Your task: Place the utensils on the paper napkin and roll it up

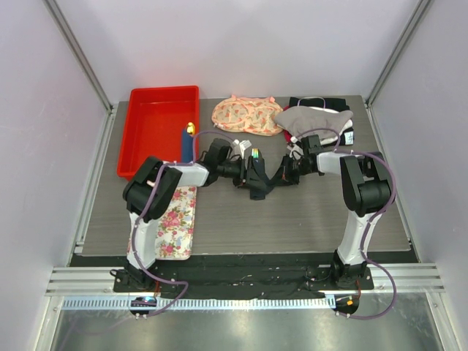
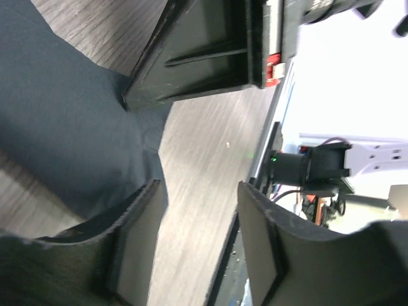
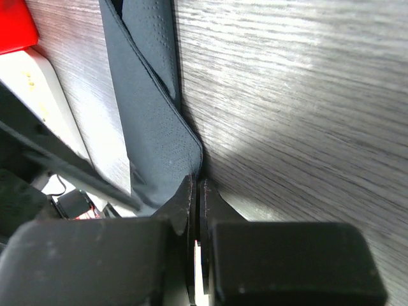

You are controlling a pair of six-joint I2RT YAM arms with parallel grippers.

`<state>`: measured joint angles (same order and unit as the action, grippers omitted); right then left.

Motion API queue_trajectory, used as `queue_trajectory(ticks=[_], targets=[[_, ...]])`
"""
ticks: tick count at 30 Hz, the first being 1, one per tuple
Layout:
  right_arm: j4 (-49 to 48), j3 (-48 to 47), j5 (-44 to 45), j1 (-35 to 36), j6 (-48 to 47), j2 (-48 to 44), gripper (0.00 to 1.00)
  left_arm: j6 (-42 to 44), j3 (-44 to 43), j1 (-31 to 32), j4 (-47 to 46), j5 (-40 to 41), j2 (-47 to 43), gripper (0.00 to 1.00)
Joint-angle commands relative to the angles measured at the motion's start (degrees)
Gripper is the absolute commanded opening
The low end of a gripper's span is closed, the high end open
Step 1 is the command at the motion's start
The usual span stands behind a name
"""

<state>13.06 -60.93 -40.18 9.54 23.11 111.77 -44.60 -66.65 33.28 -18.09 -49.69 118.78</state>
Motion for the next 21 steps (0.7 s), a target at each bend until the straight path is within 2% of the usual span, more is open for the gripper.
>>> queue_trajectory(ticks=[1, 7, 14, 19, 21], targets=[[3.2, 3.9, 9.9, 0.2, -2.5, 1.0, 0.01, -3.8, 2.4, -0.8, -2.3, -0.5, -4.7, 0.52], [2.7, 4.7, 11.5, 0.1, -2.3, 1.0, 0.01, -8.0, 3.5, -0.8, -5.4, 1.0, -1.2, 0.35], [2.3, 5.0, 14.0, -0.7, -1.1, 1.3, 0.01, -9.5, 2.4, 0.2, -8.6, 2.1, 4.2, 0.29], [1.5, 5.7, 13.0, -0.8, -0.4, 0.2, 0.01, -6.3, 1.4, 0.3, -4.4, 3.5, 6.7, 0.27], [-0.5, 6.3, 9.4, -0.9, 0.3, -0.8, 0.02, -4.5, 1.4, 0.3, -2.2, 4.1, 7.5, 0.25]])
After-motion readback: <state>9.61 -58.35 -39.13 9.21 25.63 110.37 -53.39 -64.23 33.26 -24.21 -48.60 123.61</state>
